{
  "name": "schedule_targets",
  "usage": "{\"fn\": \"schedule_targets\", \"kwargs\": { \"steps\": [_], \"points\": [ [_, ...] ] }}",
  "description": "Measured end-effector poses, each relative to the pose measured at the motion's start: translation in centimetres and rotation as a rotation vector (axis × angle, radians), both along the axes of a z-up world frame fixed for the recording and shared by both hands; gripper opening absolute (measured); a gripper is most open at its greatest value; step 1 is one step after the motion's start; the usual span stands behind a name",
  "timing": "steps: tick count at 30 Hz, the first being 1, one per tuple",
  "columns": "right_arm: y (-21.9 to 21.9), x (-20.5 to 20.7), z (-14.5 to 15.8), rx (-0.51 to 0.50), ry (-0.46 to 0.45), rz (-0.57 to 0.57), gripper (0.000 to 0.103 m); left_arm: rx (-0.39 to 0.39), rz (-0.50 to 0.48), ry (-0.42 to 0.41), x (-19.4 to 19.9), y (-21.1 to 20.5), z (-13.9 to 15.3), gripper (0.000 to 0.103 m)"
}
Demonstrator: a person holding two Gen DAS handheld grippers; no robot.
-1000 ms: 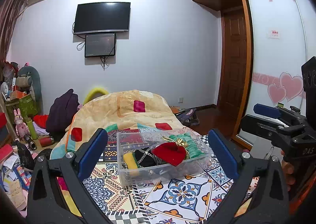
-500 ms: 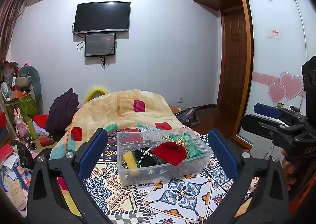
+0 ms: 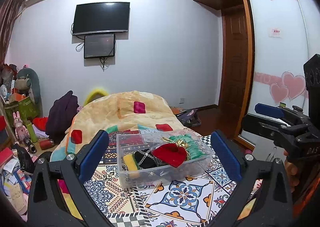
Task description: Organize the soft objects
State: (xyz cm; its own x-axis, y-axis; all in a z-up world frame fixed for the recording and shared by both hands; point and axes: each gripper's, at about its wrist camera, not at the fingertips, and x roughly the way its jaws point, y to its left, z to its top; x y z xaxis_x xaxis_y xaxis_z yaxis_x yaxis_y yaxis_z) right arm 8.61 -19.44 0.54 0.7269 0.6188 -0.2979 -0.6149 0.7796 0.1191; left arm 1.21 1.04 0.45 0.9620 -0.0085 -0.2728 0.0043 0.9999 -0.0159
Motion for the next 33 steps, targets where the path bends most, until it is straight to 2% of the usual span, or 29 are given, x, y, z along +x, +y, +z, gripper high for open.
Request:
{"fn": "schedule_targets", "kwargs": {
  "steps": [16, 33],
  "points": [
    [0.1, -0.1, 0.0, 0.000, 0.005, 0.001, 0.103, -0.042, -0.005, 0.008, 0.0, 0.9, 0.4, 0.103],
    [0.5, 0.0, -0.5, -0.009, 0.024, 0.001, 0.103, -0.052, -0.017, 0.022, 0.0, 1.0, 0.3, 0.103]
  ]
}}
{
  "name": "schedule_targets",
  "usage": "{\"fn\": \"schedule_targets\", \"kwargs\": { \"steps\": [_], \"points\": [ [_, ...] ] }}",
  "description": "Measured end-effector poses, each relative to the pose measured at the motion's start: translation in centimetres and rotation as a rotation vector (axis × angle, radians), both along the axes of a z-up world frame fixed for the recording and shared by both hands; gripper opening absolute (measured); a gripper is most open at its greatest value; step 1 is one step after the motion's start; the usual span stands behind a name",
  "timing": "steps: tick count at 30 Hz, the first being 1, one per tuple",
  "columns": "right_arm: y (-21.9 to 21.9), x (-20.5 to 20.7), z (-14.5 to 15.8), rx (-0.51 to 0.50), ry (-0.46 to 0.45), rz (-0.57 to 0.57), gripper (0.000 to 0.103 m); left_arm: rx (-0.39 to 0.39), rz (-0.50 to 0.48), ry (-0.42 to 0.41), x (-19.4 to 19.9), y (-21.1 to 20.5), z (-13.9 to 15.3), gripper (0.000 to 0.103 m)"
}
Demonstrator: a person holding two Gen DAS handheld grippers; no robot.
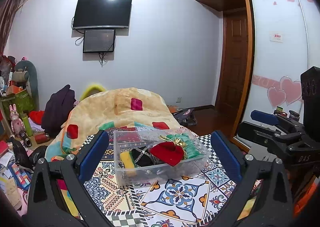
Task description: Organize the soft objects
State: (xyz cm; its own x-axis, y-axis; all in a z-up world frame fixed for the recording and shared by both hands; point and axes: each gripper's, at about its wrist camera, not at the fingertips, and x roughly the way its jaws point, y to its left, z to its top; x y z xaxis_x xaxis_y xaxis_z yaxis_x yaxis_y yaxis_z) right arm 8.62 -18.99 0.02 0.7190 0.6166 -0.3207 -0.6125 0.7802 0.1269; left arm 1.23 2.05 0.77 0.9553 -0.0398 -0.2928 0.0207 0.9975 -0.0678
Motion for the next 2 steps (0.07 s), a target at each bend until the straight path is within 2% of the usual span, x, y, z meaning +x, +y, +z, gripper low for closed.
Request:
{"fn": "schedule_targets", "kwargs": {
  "steps": [2],
  "points": [
    [0.06, 0.11, -0.11, -0.002, 0.003, -0.001, 0.103, -0.002, 0.001, 0.005, 0.13, 0.07, -0.01, 0.103]
  ]
}}
